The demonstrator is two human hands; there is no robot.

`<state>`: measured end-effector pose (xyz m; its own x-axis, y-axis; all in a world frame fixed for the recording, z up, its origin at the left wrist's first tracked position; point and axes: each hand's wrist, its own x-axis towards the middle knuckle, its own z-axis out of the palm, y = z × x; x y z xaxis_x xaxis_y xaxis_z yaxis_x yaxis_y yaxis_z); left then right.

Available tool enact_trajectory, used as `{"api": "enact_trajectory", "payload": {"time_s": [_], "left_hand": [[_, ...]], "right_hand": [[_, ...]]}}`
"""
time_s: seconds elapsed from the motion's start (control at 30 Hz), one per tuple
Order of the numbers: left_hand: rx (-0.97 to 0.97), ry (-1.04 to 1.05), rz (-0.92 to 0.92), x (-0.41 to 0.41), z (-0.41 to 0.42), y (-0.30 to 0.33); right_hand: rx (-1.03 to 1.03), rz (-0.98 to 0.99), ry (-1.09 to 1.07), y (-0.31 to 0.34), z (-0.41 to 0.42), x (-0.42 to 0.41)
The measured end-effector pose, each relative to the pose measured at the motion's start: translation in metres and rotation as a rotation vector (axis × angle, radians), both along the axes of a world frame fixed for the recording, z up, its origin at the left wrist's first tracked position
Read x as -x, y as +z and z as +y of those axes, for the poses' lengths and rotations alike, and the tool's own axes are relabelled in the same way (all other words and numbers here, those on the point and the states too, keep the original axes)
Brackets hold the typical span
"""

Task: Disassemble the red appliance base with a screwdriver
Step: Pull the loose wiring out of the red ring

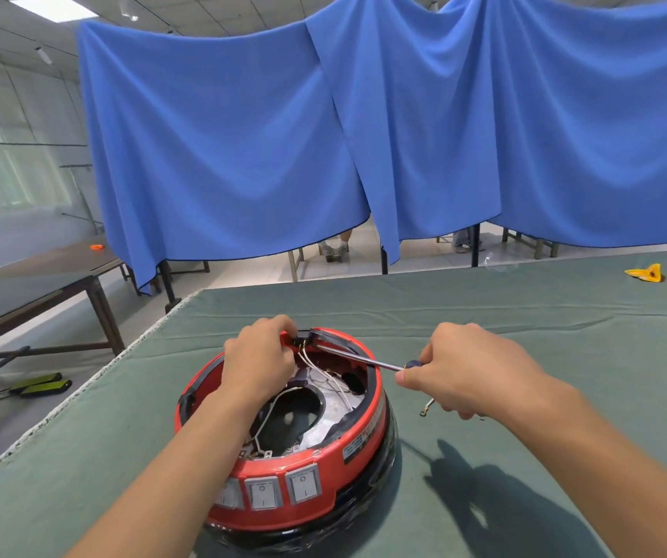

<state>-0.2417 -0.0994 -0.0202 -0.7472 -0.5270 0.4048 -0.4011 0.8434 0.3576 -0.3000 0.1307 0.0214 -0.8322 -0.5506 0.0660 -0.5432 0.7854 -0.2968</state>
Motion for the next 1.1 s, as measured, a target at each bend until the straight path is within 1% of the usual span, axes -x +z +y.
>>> {"api": "enact_trajectory", "payload": {"time_s": [0.47,0.73,0.9,1.1], "left_hand": [[-0.042,-0.003,-0.005,-0.001,0.003,0.002],[-0.014,0.006,-0.043,0.001,0.002,0.003],[0.052,0.012,-0.122,0.001,0.001,0.002],[0.024,0.017,-0.127,0.002,-0.001,0.002]], "right_hand": [[0.041,0.006,-0.011,-0.007,0.002,0.005],[0.066,-0.004,-0.024,-0.012,0.002,0.008],[0.106,-0.037,-0.036,-0.016,0.003,0.006],[0.112,-0.039,-0.041,-0.015,0.000,0.000]]}}
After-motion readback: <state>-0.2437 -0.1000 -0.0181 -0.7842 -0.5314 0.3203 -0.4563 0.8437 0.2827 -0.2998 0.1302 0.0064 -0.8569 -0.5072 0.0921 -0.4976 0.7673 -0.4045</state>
